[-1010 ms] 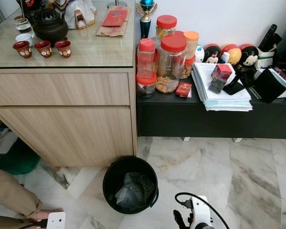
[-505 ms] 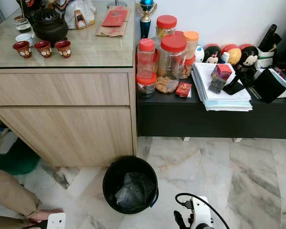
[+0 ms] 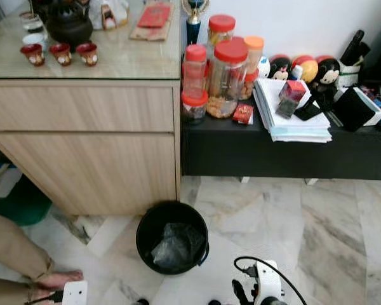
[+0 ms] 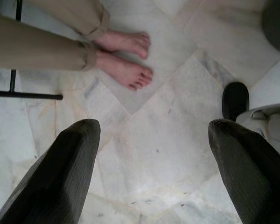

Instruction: Picking trash to rubbish bin

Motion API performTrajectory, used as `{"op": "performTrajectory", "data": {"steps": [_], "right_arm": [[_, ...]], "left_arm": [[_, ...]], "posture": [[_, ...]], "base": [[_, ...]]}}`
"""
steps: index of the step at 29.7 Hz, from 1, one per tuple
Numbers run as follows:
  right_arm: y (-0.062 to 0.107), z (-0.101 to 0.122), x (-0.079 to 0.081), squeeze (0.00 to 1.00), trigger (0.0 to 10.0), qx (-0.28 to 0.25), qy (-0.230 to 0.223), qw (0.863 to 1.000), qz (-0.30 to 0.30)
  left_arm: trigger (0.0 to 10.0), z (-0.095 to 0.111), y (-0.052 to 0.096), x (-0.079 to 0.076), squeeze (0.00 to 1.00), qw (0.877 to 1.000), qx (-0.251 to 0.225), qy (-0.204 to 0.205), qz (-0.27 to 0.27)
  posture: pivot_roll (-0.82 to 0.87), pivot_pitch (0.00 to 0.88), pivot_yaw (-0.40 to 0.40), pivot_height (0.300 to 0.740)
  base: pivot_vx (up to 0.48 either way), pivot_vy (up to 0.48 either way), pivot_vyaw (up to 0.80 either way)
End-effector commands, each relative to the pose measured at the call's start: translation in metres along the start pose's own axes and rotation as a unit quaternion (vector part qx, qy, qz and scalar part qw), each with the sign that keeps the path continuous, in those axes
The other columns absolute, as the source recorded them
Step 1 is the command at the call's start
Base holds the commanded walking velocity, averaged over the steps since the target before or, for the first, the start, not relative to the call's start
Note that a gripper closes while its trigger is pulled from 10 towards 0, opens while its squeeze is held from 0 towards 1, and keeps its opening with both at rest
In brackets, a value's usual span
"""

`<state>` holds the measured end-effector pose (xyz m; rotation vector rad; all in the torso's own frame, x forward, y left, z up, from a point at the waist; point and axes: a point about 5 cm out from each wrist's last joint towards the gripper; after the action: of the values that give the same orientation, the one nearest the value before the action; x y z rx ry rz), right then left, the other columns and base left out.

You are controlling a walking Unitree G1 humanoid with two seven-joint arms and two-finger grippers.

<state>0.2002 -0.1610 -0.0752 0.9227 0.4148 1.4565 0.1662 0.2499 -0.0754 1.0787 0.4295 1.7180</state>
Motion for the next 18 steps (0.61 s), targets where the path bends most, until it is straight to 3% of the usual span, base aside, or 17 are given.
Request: {"op": "performTrajectory", "data": {"steps": [1, 10, 18], "right_arm": [[0.0017, -0.0071, -0.0023, 0.00, 10.0, 0.013, -0.002, 1.000, -0.004], [0.0016, -0.0067, -0.0024, 0.00, 10.0, 0.012, -0.002, 1.000, -0.004], [0.0019, -0.0070, -0.0030, 0.00, 10.0, 0.013, -0.002, 1.000, -0.004]], "left_arm": [[10.0, -0.0112, 0.0023, -0.0008, 0.00, 1.000, 0.020, -0.001, 0.001], [10.0, -0.0112, 0.0023, -0.0004, 0.00, 1.000, 0.019, -0.001, 0.003], [10.0, -0.0117, 0.0027, -0.0012, 0.00, 1.000, 0.019, 0.002, 0.002]], "posture": [[0.08, 0.176, -0.031, 0.740], [0.08, 0.175, -0.031, 0.740], [0.08, 0.177, -0.034, 0.740]], "base": [[0.000, 0.000, 0.00], [-0.196, 0.000, 0.00], [-0.036, 0.000, 0.00]]}}
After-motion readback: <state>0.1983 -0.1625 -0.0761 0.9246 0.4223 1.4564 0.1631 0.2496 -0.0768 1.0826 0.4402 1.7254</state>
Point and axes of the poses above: a point about 5 cm out from each wrist's last joint towards the gripper, its own y axis pointing back from the gripper into the wrist, its own z axis along the axis of the wrist's last joint, x = y × z, and after that the axes turned 13 degrees about -y, right-handed
